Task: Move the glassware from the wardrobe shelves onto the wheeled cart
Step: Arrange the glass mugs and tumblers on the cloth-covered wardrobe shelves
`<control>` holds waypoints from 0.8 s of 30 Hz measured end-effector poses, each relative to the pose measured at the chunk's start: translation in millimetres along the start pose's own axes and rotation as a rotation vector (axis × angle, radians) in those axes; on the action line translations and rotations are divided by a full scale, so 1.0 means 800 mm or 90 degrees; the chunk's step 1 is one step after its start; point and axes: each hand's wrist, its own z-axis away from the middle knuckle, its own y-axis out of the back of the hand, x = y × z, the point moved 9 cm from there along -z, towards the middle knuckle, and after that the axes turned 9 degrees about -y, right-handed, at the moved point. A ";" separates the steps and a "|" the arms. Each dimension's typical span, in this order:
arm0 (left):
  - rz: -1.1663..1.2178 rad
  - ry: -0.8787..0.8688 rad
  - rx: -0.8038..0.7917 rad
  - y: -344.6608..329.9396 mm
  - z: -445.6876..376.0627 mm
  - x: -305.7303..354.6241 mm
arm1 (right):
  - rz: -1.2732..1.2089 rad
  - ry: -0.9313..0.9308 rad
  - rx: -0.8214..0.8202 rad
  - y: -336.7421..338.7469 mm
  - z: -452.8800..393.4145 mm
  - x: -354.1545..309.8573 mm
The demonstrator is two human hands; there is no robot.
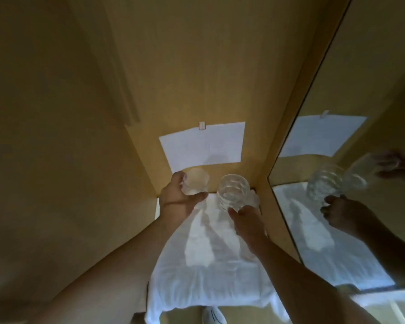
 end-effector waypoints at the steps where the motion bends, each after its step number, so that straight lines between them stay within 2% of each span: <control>1: 0.002 -0.007 0.007 0.017 0.008 0.021 | -0.002 0.017 0.003 0.014 0.019 -0.014; 6: 0.042 -0.054 0.074 0.112 0.055 0.130 | -0.109 0.113 0.031 0.096 0.126 -0.083; 10: 0.084 -0.112 0.145 0.186 0.109 0.208 | -0.084 0.145 0.060 0.156 0.222 -0.120; 19: 0.154 -0.201 0.215 0.294 0.219 0.321 | -0.133 0.239 0.096 0.256 0.413 -0.132; 24: 0.152 -0.227 0.203 0.314 0.274 0.380 | -0.147 0.280 0.072 0.287 0.482 -0.125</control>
